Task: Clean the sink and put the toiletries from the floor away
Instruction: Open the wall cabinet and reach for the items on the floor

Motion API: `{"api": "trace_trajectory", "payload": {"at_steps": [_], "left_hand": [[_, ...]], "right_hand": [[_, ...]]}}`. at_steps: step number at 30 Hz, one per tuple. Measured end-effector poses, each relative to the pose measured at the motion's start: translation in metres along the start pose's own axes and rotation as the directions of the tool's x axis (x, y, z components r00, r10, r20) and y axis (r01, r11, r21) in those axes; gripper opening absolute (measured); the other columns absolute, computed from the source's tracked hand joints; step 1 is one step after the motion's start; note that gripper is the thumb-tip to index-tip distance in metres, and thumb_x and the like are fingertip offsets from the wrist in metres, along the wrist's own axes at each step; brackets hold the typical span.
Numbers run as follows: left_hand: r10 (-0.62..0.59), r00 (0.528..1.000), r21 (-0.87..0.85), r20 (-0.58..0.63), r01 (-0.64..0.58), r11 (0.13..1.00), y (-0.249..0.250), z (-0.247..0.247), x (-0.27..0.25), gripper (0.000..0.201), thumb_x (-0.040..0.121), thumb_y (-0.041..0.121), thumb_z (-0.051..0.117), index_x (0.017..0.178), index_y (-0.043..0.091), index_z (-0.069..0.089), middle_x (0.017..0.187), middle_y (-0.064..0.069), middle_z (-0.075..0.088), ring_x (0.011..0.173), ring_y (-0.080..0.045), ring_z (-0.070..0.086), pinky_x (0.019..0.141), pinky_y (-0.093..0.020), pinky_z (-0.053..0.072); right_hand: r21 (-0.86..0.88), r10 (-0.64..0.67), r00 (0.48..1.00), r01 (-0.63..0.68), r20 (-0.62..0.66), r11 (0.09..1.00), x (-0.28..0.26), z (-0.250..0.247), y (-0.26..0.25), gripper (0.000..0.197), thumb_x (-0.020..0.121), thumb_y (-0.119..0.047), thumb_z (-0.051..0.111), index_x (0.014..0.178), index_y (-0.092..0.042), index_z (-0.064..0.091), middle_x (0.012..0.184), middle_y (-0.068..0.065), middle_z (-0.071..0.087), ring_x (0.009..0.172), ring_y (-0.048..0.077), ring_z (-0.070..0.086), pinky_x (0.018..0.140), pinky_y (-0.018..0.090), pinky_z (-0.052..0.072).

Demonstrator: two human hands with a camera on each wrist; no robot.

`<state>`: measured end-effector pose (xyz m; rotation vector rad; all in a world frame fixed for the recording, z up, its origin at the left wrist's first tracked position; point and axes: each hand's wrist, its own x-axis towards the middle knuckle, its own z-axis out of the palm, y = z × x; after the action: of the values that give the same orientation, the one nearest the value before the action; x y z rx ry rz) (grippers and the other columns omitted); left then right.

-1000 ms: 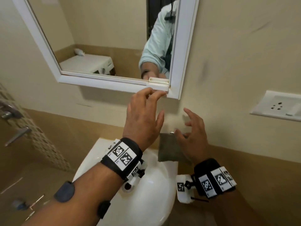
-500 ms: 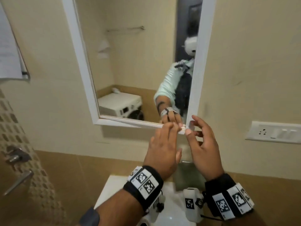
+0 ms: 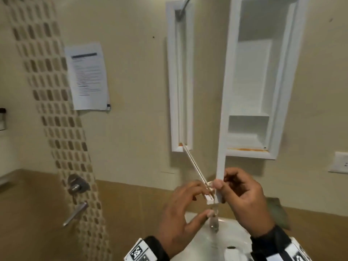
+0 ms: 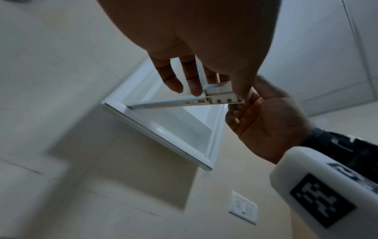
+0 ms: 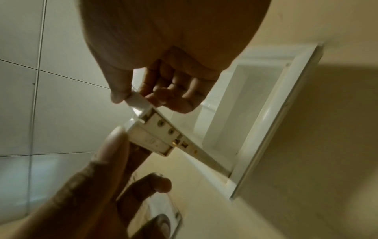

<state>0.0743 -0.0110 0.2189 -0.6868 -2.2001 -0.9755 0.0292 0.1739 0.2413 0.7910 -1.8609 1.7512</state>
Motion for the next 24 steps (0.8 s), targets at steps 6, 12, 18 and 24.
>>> {"api": "trace_trajectory", "payload": {"at_steps": [6, 12, 18, 24], "left_hand": [[-0.180, 0.965, 0.063, -0.189, 0.194, 0.979, -0.038, -0.070, -0.043, 0.045, 0.089, 0.040, 0.069, 0.129, 0.049, 0.051, 0.119, 0.027, 0.062, 0.101, 0.001, 0.063, 0.077, -0.006, 0.045], [-0.423, 0.880, 0.143, -0.216, 0.457, 0.878, -0.054, -0.101, -0.063, 0.064, 0.093, 0.051, 0.059, 0.148, 0.051, 0.025, 0.122, 0.026, 0.057, 0.111, 0.007, 0.056, 0.081, -0.016, 0.053], [-0.535, 0.787, 0.127, -0.306, 0.591, 0.797, -0.044, -0.099, -0.069, 0.079, 0.093, 0.045, 0.060, 0.151, 0.055, 0.007, 0.135, 0.021, 0.050, 0.104, 0.007, 0.060, 0.082, -0.026, 0.058], [-0.507, 0.762, 0.222, -0.402, 0.618, 0.754, -0.029, -0.089, -0.071, 0.070, 0.094, 0.033, 0.061, 0.146, 0.055, 0.020, 0.154, 0.028, 0.027, 0.114, 0.011, 0.052, 0.099, -0.030, 0.053]], "right_hand": [[-0.016, -0.100, 0.959, 0.108, 0.264, 0.994, 0.020, 0.103, -0.020, 0.019, 0.081, -0.032, 0.082, 0.083, -0.025, 0.065, 0.068, -0.003, 0.063, 0.058, 0.010, 0.057, 0.056, 0.027, 0.052], [-0.065, -0.092, 0.949, 0.117, 0.302, 0.991, 0.040, 0.180, -0.017, 0.020, 0.083, -0.032, 0.079, 0.081, -0.026, 0.060, 0.065, -0.009, 0.058, 0.061, 0.008, 0.055, 0.058, 0.015, 0.048], [-0.084, -0.205, 0.907, 0.252, 0.367, 0.964, 0.056, 0.209, 0.001, 0.017, 0.090, -0.045, 0.067, 0.086, -0.031, 0.057, 0.074, -0.012, 0.063, 0.067, 0.010, 0.061, 0.060, 0.029, 0.054], [-0.077, -0.340, 0.862, 0.395, 0.375, 0.916, 0.063, 0.207, 0.015, 0.015, 0.094, -0.041, 0.061, 0.085, -0.031, 0.057, 0.075, -0.014, 0.060, 0.070, 0.005, 0.059, 0.058, 0.024, 0.049]]}}
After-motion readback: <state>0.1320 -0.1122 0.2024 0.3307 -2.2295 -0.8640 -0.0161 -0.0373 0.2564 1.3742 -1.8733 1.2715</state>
